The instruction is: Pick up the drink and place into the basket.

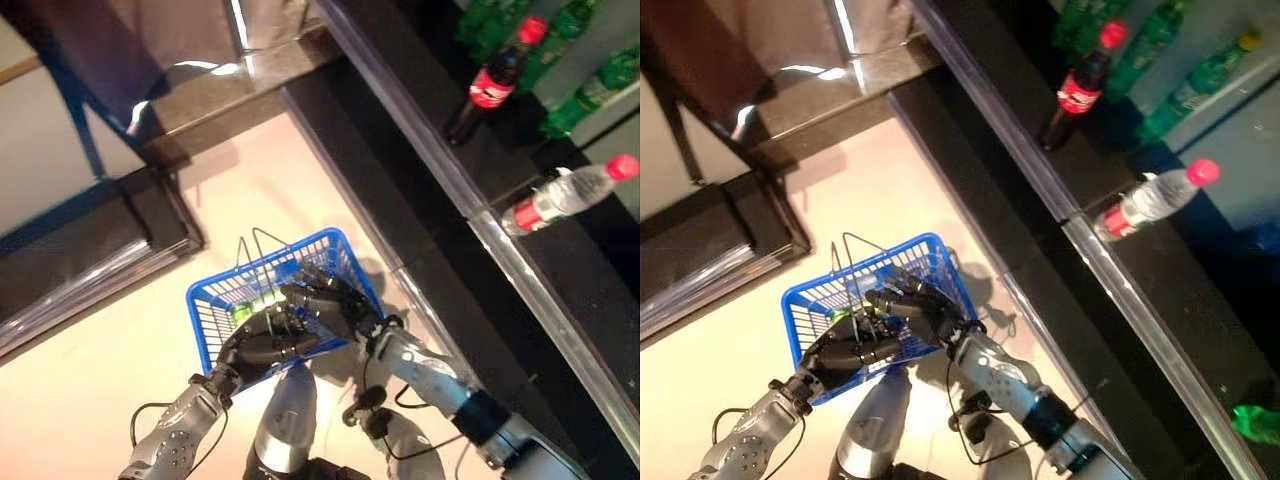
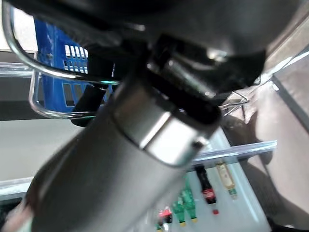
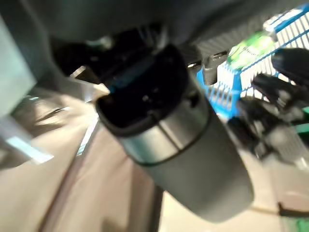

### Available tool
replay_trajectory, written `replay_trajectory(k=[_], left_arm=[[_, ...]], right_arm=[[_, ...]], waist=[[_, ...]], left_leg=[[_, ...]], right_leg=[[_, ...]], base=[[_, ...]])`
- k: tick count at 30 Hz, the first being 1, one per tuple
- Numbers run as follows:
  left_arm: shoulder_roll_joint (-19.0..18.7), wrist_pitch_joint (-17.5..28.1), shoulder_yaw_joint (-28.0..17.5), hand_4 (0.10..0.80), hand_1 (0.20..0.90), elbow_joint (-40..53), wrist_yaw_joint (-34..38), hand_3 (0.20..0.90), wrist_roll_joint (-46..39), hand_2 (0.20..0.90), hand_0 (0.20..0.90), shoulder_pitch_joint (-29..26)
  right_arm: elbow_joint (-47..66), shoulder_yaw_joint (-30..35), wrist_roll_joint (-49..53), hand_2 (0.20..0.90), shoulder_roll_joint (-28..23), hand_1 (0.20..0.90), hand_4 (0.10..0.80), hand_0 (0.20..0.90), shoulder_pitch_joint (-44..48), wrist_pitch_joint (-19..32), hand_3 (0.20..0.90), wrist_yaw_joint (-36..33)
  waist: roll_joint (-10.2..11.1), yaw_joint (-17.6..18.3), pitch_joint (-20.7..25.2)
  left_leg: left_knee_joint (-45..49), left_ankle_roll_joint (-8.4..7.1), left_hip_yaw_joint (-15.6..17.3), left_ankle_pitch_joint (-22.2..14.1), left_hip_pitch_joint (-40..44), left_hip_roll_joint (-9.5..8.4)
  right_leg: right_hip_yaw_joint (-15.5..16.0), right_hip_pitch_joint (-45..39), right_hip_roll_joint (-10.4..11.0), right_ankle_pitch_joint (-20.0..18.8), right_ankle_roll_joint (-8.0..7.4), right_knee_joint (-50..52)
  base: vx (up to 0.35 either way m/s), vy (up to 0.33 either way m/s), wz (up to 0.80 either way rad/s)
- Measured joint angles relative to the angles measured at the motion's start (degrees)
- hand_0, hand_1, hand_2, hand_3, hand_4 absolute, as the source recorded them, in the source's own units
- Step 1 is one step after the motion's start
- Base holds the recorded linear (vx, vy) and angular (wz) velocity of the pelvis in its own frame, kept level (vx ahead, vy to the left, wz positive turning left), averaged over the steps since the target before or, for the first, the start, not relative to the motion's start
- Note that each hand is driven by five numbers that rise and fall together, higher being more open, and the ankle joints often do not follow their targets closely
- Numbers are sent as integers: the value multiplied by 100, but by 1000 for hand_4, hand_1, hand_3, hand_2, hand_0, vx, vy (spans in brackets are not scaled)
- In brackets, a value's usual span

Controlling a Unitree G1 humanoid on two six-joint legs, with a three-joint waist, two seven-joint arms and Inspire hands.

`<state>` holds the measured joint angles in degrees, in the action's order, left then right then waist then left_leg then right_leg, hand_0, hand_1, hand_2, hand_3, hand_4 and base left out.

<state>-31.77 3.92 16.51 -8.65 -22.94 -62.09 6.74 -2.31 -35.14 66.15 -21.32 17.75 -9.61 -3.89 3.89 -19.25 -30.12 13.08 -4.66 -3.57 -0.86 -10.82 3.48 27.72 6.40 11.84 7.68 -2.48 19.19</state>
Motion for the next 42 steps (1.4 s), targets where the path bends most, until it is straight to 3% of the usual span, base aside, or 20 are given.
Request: replay_trajectory(k=[11,20,22,29,36,42], left_arm=[[478,524,-241,100,300,-737,198,200,-14,300,300,303],[1128,632,-738,100,300,-1683,885,200,6,300,300,754],[1319,719,-894,100,300,-2132,1149,200,2,300,300,910],[1891,740,-1262,100,300,-3133,1813,200,-17,300,300,958],[2233,768,-1439,100,300,-3836,2025,200,-144,300,300,843],[2339,775,-1514,100,300,-4517,2108,200,-228,300,300,657]], right_arm=[[979,860,-400,900,-291,900,800,900,-1236,220,900,474],[975,1375,-903,900,-216,900,800,900,-2245,179,900,1217],[650,1624,-944,900,84,900,800,900,-2663,157,900,1350],[-1100,2030,-1078,900,510,900,800,900,-3320,347,900,1225],[-2573,2509,-1403,900,813,900,800,900,-3417,601,900,741],[-4211,2889,-2004,900,1075,900,800,900,-3242,749,900,260]], waist=[[190,661,105],[321,1225,769],[323,1405,1201],[239,1902,1859],[106,2243,2054],[-57,2289,2284]], left_leg=[[-308,76,621,1,484,169],[-872,137,1305,34,1084,204],[-1079,139,1550,34,1257,202],[-1515,144,2085,37,1797,204],[-1688,135,2442,34,2072,187],[-1786,132,2678,16,2238,146]], right_leg=[[-532,-315,-261,-533,-25,-798],[-1121,-524,-360,-848,-119,-1392],[-1316,-545,-408,-938,-136,-1586],[-1576,-724,-466,-1067,-183,-1921],[-1704,-789,-496,-1210,-211,-2183],[-1769,-826,-493,-1366,-219,-2273]], base=[[-8,-13,-30],[9,32,-35],[6,21,-56],[17,15,-41],[-2,23,-30],[5,37,-22]])
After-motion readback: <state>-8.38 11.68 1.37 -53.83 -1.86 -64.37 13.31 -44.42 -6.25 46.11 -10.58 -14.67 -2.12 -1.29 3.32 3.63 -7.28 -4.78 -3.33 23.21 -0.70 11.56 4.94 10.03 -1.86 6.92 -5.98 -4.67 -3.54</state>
